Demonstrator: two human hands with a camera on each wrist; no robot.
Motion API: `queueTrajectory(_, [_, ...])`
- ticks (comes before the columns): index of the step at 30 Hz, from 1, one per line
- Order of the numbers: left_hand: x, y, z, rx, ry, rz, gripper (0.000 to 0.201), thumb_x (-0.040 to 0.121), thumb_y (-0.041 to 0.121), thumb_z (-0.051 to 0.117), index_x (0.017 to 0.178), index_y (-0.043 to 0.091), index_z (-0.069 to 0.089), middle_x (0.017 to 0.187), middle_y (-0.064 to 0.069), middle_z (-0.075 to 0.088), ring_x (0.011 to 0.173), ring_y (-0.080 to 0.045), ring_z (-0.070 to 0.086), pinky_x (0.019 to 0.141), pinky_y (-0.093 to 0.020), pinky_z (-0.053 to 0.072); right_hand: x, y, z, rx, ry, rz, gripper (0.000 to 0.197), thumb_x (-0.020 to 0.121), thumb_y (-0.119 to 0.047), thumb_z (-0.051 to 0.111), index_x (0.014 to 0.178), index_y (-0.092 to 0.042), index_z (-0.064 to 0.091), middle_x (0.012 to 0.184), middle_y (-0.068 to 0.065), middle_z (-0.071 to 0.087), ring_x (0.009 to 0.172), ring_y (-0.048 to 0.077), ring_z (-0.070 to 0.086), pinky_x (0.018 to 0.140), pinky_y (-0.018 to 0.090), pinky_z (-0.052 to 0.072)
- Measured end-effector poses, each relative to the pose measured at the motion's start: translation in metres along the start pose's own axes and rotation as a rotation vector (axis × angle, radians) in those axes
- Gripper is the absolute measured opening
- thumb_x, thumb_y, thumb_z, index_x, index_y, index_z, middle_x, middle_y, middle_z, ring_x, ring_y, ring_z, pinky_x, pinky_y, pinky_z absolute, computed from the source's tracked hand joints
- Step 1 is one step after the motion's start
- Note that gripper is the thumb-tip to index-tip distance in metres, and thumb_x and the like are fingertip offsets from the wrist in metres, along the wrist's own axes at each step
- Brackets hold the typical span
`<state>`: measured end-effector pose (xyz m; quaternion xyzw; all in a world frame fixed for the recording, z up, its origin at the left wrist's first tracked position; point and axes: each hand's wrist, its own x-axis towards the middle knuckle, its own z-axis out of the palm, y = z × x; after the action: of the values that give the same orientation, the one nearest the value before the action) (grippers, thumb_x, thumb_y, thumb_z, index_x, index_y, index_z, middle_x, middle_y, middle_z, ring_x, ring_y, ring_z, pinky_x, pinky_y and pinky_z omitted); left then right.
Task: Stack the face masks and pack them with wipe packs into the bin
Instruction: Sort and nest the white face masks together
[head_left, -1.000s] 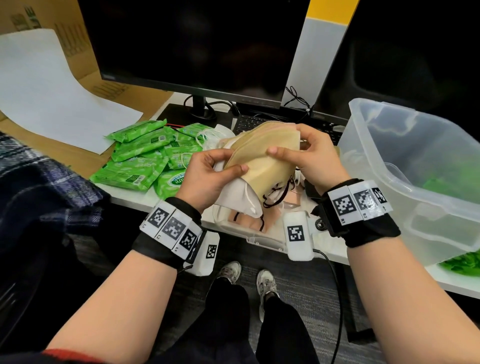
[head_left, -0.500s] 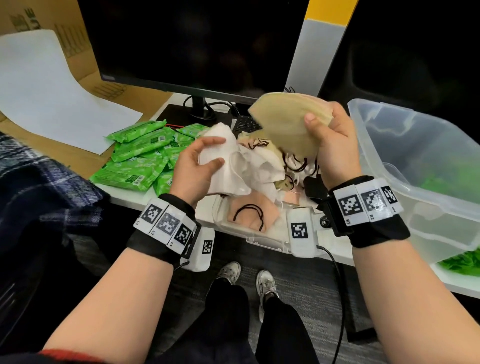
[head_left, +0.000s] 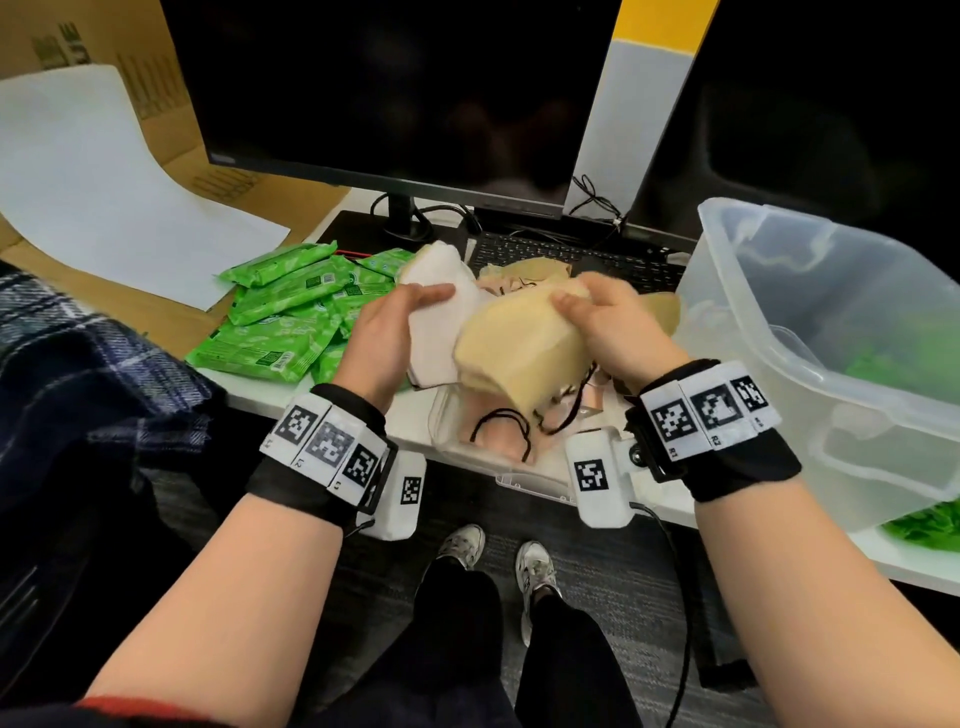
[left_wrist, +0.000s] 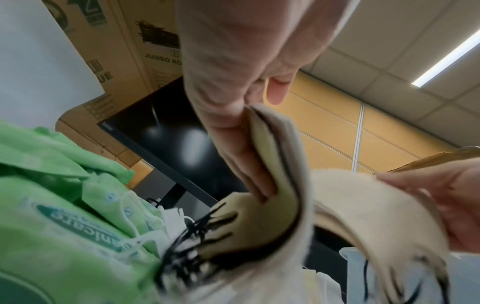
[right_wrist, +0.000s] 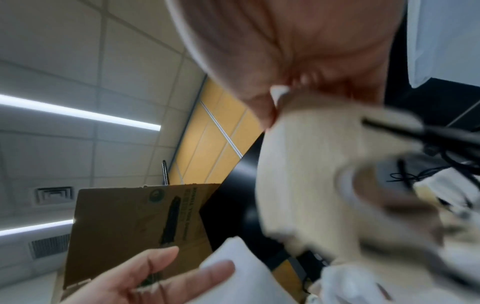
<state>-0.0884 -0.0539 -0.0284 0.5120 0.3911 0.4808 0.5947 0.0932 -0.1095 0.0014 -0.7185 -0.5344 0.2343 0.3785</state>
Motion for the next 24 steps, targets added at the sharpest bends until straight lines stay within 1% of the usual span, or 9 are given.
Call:
queueTrajectory(2, [0.004, -0.003, -0.003, 0.065, 0.022, 0.016, 0.039, 0.091, 0.038, 0.039, 0.09, 0.017, 0.071, 0.1, -0.003, 0.065, 0.083, -0.012, 0.058, 0.069, -0.023, 0.044, 0.002, 0.001, -0.008, -0.041, 0.302, -0.026, 0.014, 0.094, -0.029, 0.048, 0.088, -0.017, 0.052, 0.088, -0.001, 0.051, 0.083, 0.015, 0.046, 0.075, 0.028, 0.034])
queueTrajectory(4, [0.004, -0.003, -0.004, 0.091, -0.002, -0.022, 0.046, 0.096, 0.04, 0.034, 0.088, 0.014, 0.071, 0.094, -0.007, 0.068, 0.078, -0.016, 0.061, 0.068, -0.025, 0.046, -0.004, -0.009, -0.014, -0.002, 0.516, -0.143, 0.029, 0.093, -0.027, 0.05, 0.067, -0.023, 0.037, 0.069, -0.006, 0.041, 0.07, 0.013, 0.04, 0.063, 0.029, 0.029])
queueTrajectory(6, [0.005, -0.005, -0.001, 0.099, -0.066, -0.072, 0.053, 0.09, 0.053, 0.038, 0.082, 0.016, 0.074, 0.097, -0.012, 0.07, 0.087, -0.023, 0.065, 0.081, -0.032, 0.049, -0.009, -0.02, -0.01, 0.011, 0.418, -0.296, 0.029, 0.091, -0.025, 0.054, 0.066, -0.026, 0.04, 0.067, -0.008, 0.044, 0.07, 0.014, 0.043, 0.059, 0.03, 0.033])
queueTrajectory(8, [0.002, -0.003, 0.002, 0.062, -0.139, -0.086, 0.06, 0.081, 0.062, 0.042, 0.086, 0.014, 0.075, 0.102, -0.013, 0.07, 0.099, -0.026, 0.065, 0.092, -0.038, 0.048, -0.016, -0.028, 0.002, -0.131, 0.103, -0.375, 0.016, 0.089, -0.027, 0.058, 0.074, -0.022, 0.057, 0.075, -0.001, 0.058, 0.074, 0.017, 0.053, 0.064, 0.032, 0.041])
queueTrajectory(10, [0.001, -0.003, 0.004, -0.031, -0.185, -0.101, 0.056, 0.079, 0.056, 0.054, 0.095, 0.006, 0.071, 0.102, -0.018, 0.069, 0.097, -0.03, 0.066, 0.09, -0.039, 0.049, -0.023, -0.029, 0.014, -0.177, -0.192, -0.363, 0.017, 0.089, -0.035, 0.057, 0.082, -0.024, 0.067, 0.084, 0.009, 0.067, 0.078, 0.023, 0.061, 0.071, 0.032, 0.046])
queueTrajectory(12, [0.0, -0.003, 0.004, -0.001, -0.195, -0.083, 0.029, 0.076, 0.032, 0.067, 0.087, 0.005, 0.069, 0.088, -0.014, 0.069, 0.079, -0.029, 0.063, 0.074, -0.035, 0.048, -0.025, -0.025, 0.017, -0.043, -0.311, -0.303, 0.026, 0.093, -0.038, 0.046, 0.08, -0.03, 0.067, 0.087, 0.01, 0.069, 0.079, 0.022, 0.063, 0.075, 0.028, 0.047])
queueTrajectory(15, [-0.001, -0.008, -0.001, 0.064, -0.23, -0.06, 0.016, 0.064, 0.013, 0.065, 0.079, 0.014, 0.069, 0.081, -0.015, 0.065, 0.077, -0.033, 0.053, 0.07, -0.035, 0.039, -0.022, -0.016, 0.013, -0.004, -0.256, -0.243, 0.035, 0.098, -0.033, 0.037, 0.09, -0.023, 0.069, 0.101, -0.006, 0.066, 0.092, 0.005, 0.059, 0.086, 0.016, 0.042])
queueTrajectory(19, [-0.001, -0.009, 0.0, 0.113, -0.28, 0.016, 0.018, 0.078, 0.0, 0.065, 0.094, 0.009, 0.066, 0.083, -0.003, 0.068, 0.071, -0.016, 0.064, 0.071, -0.028, 0.051, -0.012, -0.006, 0.014, -0.046, -0.112, -0.177, 0.027, 0.092, -0.02, 0.054, 0.118, -0.02, 0.055, 0.107, -0.003, 0.055, 0.086, 0.011, 0.051, 0.07, 0.021, 0.042])
queueTrajectory(24, [-0.004, -0.007, 0.004, 0.123, -0.341, 0.11, 0.02, 0.086, -0.004, 0.056, 0.091, 0.013, 0.065, 0.073, 0.01, 0.07, 0.07, -0.002, 0.064, 0.071, -0.016, 0.052, -0.014, -0.01, 0.015, -0.001, 0.027, -0.234, 0.01, 0.082, -0.016, 0.068, 0.078, -0.022, 0.061, 0.072, -0.009, 0.053, 0.067, 0.005, 0.046, 0.063, 0.022, 0.039])
